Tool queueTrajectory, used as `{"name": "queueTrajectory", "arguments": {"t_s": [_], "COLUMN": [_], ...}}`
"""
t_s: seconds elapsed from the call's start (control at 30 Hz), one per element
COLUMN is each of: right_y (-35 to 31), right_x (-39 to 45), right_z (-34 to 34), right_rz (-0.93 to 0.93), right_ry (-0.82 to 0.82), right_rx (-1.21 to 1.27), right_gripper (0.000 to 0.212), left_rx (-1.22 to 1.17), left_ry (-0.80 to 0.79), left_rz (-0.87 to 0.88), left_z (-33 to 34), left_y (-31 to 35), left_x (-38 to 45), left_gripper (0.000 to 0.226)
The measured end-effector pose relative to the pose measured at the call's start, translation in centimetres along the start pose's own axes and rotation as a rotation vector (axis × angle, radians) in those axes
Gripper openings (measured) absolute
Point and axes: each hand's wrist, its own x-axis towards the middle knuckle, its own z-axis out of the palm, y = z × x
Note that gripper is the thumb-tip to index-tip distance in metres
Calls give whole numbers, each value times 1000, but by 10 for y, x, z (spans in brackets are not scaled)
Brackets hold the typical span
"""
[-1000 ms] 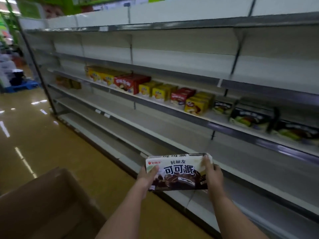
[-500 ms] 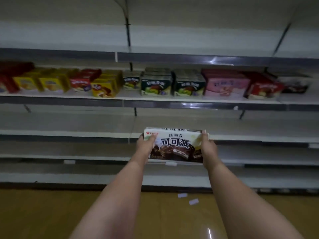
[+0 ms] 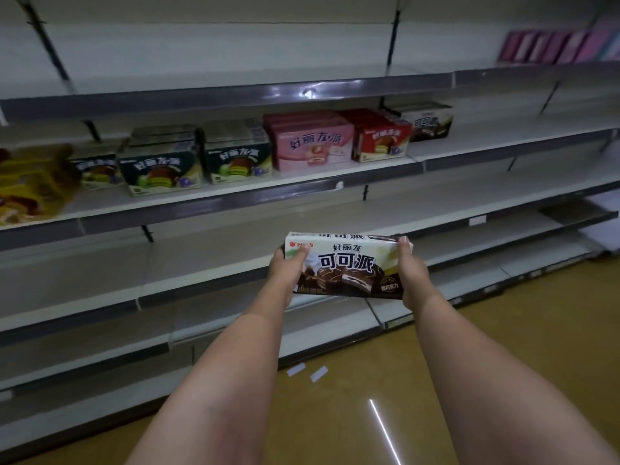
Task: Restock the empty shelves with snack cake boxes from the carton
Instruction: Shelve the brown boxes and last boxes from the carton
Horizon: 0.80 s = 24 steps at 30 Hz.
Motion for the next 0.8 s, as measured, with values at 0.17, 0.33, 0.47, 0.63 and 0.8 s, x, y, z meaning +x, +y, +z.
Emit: {"name": "queueTrajectory", "arguments": {"t_s": [0.17, 0.33, 0.47, 0.63, 0.8], "right_y": [-33, -63, -86, -115, -151], "right_x": [58, 121, 166, 215, 267], "right_z": [-49, -93, -120, -137, -149], "right_rz": [12, 7, 24, -3, -79], "right_ry": [-12, -6, -32, -13, 7], "right_rx": [4, -28, -7, -5, 1], "right_gripper": [65, 71, 71, 77, 83], "left_rx": [27, 25, 44, 29, -13], "left_ry": [4, 15, 11, 14, -6], "left_rz": [36, 37, 66, 139, 193], "left_z": [74, 146, 196, 249, 300], "left_y": [18, 29, 42, 66, 96], "left_x": [20, 45, 66, 97, 145], "left_gripper": [21, 29, 33, 35, 32]}}
